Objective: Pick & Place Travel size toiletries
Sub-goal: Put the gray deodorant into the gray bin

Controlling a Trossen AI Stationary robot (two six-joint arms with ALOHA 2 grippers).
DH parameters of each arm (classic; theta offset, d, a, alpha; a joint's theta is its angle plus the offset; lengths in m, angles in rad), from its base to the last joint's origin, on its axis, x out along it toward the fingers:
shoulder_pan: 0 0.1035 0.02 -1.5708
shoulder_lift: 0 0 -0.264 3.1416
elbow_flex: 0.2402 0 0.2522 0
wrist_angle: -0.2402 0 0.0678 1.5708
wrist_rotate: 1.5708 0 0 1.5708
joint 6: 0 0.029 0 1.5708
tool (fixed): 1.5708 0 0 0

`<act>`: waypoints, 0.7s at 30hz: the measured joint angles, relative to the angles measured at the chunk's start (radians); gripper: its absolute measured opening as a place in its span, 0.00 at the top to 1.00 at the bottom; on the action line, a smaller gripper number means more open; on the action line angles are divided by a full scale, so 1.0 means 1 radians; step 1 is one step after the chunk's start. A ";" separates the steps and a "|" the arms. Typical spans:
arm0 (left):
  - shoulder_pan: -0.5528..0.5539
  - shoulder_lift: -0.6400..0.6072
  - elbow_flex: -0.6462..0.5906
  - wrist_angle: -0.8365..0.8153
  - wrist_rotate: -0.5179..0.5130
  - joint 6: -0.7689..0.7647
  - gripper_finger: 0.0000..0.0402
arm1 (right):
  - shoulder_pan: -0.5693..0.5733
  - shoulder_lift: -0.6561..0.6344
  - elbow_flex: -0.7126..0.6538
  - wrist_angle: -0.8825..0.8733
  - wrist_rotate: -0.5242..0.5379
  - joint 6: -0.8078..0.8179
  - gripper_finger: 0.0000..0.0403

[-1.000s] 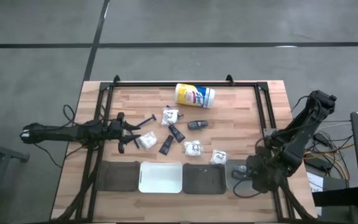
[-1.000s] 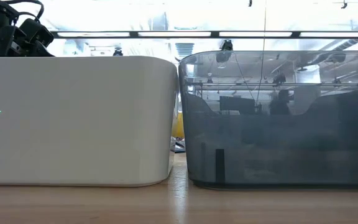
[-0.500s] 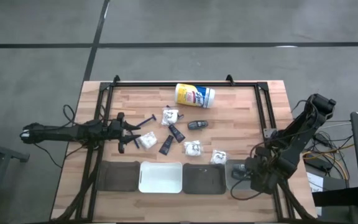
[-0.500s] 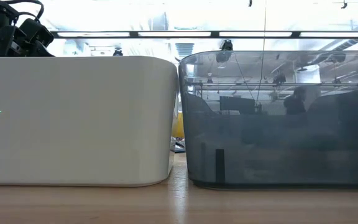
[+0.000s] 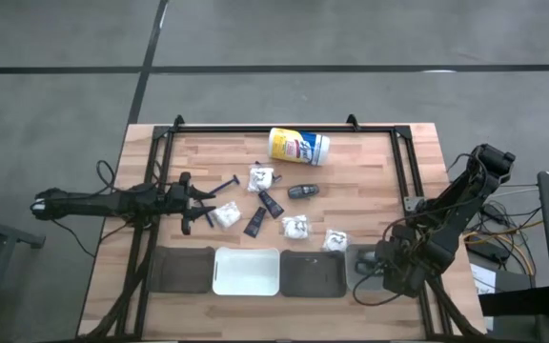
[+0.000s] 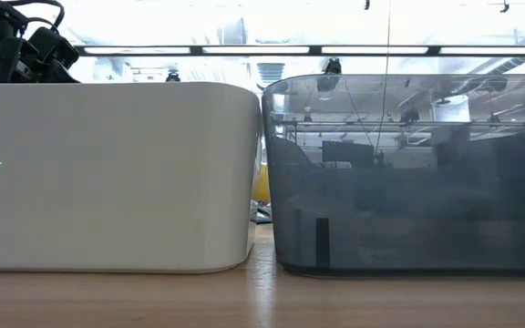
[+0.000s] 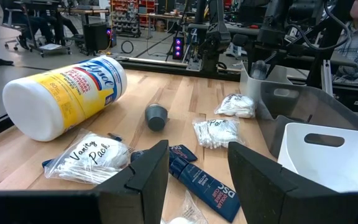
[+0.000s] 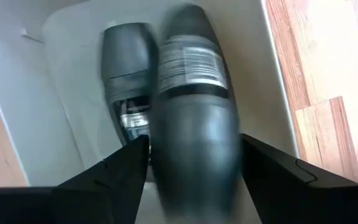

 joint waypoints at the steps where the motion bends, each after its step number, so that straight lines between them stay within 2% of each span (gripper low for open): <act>1: 0.000 0.000 0.000 0.000 0.000 0.000 0.57 | 0.000 0.000 0.000 0.000 0.000 0.000 0.39; 21: 0.000 0.000 0.000 0.000 0.000 0.000 0.57 | -0.001 -0.002 0.027 0.010 0.003 -0.011 0.27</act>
